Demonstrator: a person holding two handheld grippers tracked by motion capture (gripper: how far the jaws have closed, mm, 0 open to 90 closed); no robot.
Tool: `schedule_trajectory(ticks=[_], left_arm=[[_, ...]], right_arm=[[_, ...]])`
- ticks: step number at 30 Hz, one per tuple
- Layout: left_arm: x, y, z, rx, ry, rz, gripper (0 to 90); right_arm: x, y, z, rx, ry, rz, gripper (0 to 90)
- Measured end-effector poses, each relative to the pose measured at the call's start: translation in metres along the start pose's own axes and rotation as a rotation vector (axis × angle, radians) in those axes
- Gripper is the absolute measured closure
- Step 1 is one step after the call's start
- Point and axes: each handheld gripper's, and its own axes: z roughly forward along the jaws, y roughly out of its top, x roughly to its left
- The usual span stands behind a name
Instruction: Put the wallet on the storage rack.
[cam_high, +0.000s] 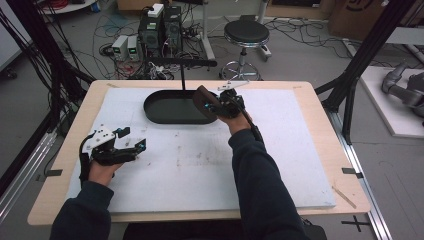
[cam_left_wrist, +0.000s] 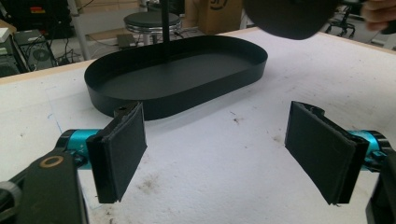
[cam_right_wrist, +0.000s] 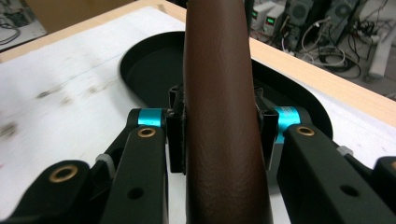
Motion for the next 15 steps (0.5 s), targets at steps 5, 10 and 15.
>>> schedule_trajectory(ticks=[5,10,15], left_arm=[[0.002,0.0,-0.001,-0.003,0.005,-0.005,20.4],[0.003,-0.001,-0.001,-0.001,0.001,-0.009,20.4],[0.003,-0.001,0.0,-0.004,-0.001,-0.009,20.4]], right_arm=[[-0.011,0.007,0.033,0.05,-0.019,0.044,66.4],[-0.018,0.006,0.057,0.04,-0.046,0.102,66.2],[-0.02,-0.005,0.08,0.055,-0.008,0.194,65.6]])
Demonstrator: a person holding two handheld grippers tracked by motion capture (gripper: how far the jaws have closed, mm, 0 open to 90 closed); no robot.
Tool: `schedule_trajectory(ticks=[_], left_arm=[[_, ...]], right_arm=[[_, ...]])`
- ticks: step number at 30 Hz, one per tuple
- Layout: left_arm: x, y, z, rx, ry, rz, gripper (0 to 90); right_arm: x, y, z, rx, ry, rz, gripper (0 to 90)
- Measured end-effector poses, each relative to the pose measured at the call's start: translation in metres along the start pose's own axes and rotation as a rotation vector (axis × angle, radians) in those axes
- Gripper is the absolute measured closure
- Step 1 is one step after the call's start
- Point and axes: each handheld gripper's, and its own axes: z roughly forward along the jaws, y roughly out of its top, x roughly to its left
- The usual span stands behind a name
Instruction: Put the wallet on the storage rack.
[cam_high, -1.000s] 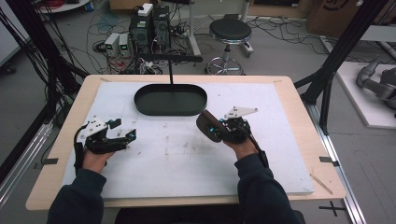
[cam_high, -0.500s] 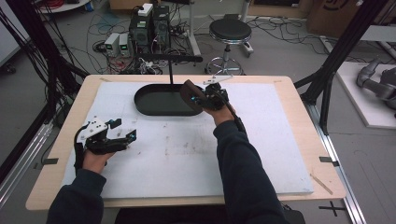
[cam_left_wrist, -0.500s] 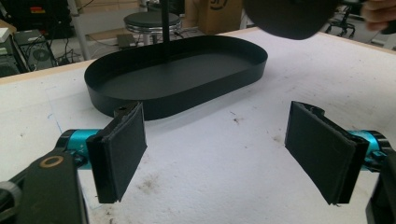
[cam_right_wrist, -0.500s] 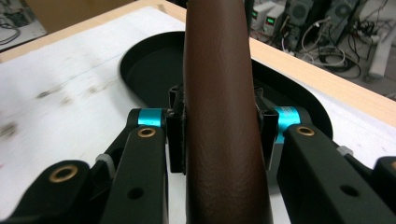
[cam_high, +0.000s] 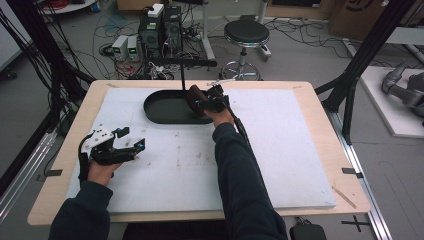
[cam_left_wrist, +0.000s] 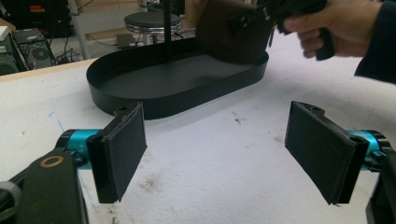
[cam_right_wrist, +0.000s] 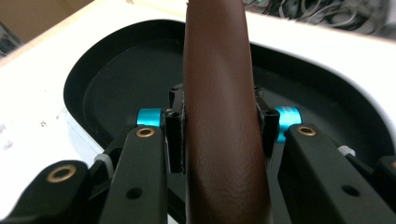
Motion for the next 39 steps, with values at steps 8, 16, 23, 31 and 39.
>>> schedule_trajectory(ticks=[8,16,23,31,39], left_arm=[[0.0,-0.001,-0.001,0.004,-0.001,0.001,20.4],[-0.001,-0.001,0.0,0.007,-0.006,-0.002,20.4],[-0.001,0.004,-0.002,-0.019,0.023,-0.029,20.3],[-0.001,0.004,0.0,-0.019,0.018,-0.041,18.1],[-0.003,0.005,0.002,-0.024,0.009,-0.036,18.2]], right_arm=[[-0.007,-0.003,0.0,-0.034,-0.158,0.032,33.4],[-0.02,0.006,-0.059,-0.052,-0.142,-0.053,38.6],[-0.02,-0.013,-0.119,-0.025,-0.055,-0.213,20.9],[-0.017,-0.06,-0.18,-0.1,-0.075,-0.269,21.3],[-0.02,-0.105,-0.211,-0.105,-0.14,-0.273,20.2]])
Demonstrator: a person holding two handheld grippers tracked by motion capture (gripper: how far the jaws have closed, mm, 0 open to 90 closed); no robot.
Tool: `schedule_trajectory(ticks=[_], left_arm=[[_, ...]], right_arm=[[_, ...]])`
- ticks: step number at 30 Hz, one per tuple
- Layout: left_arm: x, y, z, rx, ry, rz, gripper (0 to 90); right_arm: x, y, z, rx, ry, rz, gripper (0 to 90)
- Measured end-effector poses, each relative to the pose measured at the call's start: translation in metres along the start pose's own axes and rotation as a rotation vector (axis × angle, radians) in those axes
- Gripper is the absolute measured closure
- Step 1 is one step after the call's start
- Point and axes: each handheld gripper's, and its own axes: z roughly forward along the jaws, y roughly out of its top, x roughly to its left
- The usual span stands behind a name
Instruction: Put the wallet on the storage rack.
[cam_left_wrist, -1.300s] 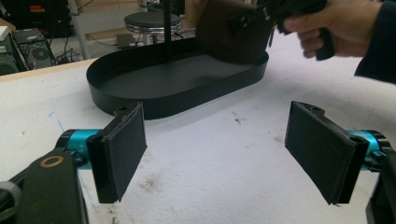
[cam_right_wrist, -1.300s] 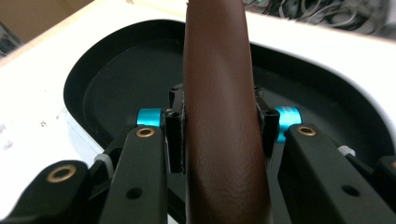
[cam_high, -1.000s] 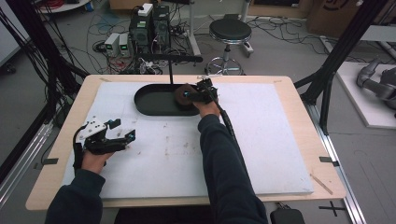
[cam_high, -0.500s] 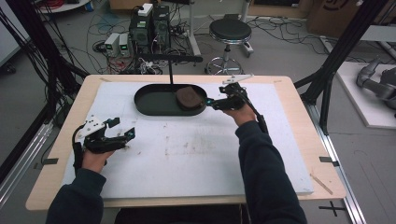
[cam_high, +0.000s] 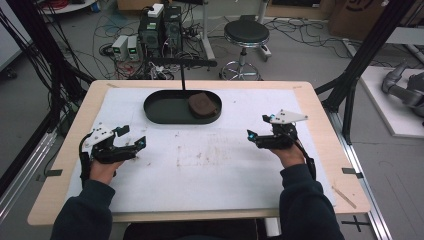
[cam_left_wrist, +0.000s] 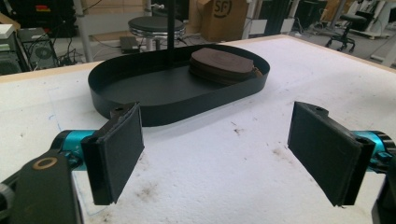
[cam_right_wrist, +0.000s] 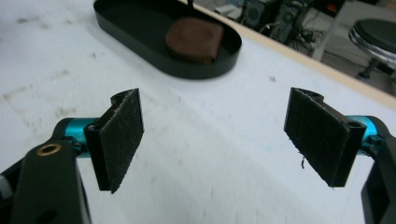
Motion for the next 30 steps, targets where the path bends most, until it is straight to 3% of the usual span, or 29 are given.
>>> schedule_trajectory(ticks=[5,10,30], left_arm=[[-0.002,0.0,0.001,0.0,0.001,0.012,18.2],[-0.003,0.001,0.0,-0.006,0.007,0.022,18.2],[-0.004,0.0,0.0,-0.009,-0.004,0.024,18.5]], right_arm=[[0.005,-0.027,-0.017,0.043,-0.046,0.017,20.2],[0.007,-0.047,-0.033,0.039,-0.078,0.048,20.2],[0.008,-0.057,-0.034,0.039,-0.116,0.057,20.2]])
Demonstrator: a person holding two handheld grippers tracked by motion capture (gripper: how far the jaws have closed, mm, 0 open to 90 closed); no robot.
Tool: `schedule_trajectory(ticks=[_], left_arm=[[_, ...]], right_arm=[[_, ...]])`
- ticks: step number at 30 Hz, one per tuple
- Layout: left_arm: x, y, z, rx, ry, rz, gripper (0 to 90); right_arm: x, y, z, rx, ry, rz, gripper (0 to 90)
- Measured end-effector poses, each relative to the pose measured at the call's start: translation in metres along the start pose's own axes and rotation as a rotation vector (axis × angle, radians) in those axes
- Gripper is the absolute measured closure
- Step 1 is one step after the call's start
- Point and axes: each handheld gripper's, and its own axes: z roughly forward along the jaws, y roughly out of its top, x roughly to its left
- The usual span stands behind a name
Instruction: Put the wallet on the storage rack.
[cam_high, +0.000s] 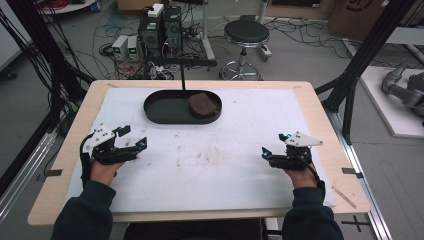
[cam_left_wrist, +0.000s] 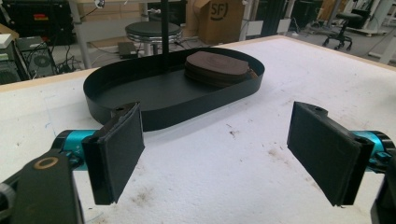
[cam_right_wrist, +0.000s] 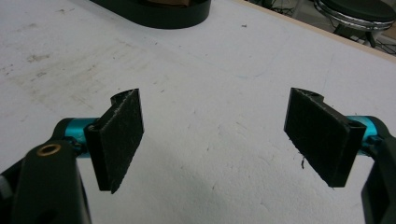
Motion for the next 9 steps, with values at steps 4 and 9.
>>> schedule_trajectory(ticks=[4,9], left_arm=[[-0.0003,-0.0016,0.0018,0.011,0.001,-0.003,18.6],[0.0008,-0.002,0.0023,0.013,0.009,-0.003,18.5]], right_arm=[[-0.0011,-0.001,0.0007,0.002,-0.003,-0.003,20.2],[-0.0026,-0.0015,0.001,-0.003,-0.005,-0.005,20.2]])
